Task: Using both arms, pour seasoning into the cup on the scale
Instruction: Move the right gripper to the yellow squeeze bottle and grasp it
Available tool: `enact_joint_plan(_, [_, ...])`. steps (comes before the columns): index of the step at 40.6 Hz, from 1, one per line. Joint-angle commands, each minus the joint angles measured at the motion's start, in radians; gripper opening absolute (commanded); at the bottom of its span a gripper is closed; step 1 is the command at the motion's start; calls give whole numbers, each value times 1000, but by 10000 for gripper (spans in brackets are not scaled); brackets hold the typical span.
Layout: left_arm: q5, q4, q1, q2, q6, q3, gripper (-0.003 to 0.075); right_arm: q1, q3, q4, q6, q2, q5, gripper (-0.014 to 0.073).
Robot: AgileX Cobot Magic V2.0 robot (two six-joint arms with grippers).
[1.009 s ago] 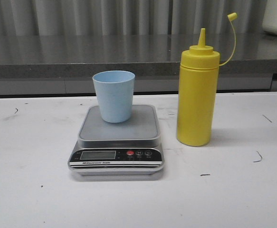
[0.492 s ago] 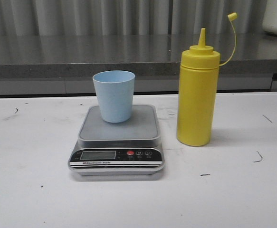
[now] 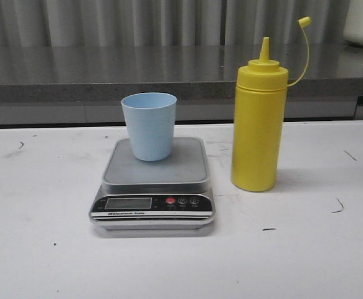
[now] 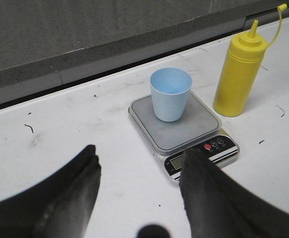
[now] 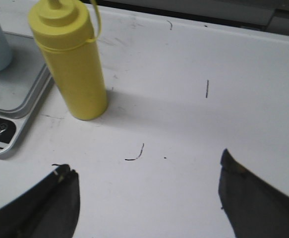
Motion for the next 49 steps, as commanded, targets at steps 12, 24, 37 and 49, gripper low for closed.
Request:
enact_joint_plan(12, [-85,-5,-7,4,0,-24,366,203,-7,58,-14,145,-283,601])
enact_joint_plan(24, [-85,-5,-7,4,0,-24,366,258,152,58,-13,314,-766,601])
enact_joint_plan(37, [-85,-5,-7,4,0,-24,366,258,190,57,25,565,-1069,601])
enact_joint_plan(49, [-85,-5,-7,4,0,-24,366,258,190,11,89,804,-1431,601])
